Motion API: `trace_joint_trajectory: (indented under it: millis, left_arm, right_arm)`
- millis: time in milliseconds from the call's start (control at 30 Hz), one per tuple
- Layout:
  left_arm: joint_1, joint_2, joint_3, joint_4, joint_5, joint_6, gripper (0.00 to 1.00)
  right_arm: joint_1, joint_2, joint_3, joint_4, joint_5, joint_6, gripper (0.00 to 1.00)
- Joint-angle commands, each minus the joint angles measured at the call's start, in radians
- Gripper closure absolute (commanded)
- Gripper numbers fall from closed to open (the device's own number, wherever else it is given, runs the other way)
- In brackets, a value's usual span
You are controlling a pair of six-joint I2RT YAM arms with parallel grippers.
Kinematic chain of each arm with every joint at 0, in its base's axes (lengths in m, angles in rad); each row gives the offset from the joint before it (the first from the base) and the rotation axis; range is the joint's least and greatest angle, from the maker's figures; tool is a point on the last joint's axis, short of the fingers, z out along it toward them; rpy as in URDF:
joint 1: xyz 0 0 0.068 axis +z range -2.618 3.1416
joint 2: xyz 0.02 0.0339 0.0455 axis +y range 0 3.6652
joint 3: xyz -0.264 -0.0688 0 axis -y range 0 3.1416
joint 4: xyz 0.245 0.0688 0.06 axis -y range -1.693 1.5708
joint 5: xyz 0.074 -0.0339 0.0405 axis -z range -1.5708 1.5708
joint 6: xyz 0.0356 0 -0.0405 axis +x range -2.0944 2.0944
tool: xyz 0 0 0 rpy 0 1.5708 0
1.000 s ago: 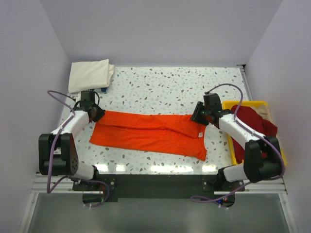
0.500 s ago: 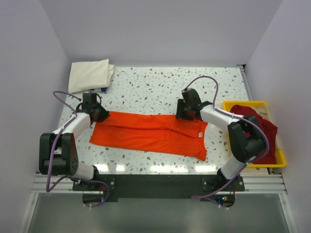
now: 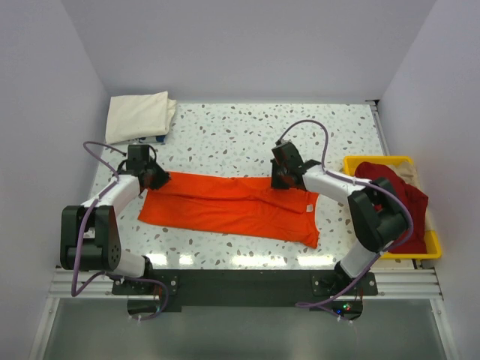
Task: Fold and stack the t-shirts
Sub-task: Fold the tshirt
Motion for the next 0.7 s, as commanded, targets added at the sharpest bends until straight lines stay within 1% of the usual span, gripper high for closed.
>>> trace_joint_trajectory:
  millis: [0, 33, 133, 433, 667]
  left_arm:
    - [-0.002, -0.008, -0.007, 0.045, 0.021, 0.019, 0.77]
    - [-0.003, -0.008, -0.007, 0.046, 0.020, 0.019, 0.77]
    - [-0.003, -0.008, -0.007, 0.046, 0.028, 0.019, 0.77]
    - [-0.003, -0.011, -0.007, 0.052, 0.061, 0.033, 0.77]
    - [-0.003, -0.020, -0.035, 0.063, 0.092, 0.046, 0.77]
  right_arm:
    - [0.006, -0.092, -0.030, 0.009, 0.019, 0.010, 0.89]
    - [0.006, -0.101, -0.038, 0.003, 0.015, 0.012, 0.92]
    - [0.020, -0.150, -0.073, -0.004, 0.011, 0.018, 0.93]
    - [0.083, -0.273, -0.188, 0.000, -0.018, 0.053, 0.93]
    - [0.132, -0.336, -0.288, 0.035, -0.028, 0.090, 0.90]
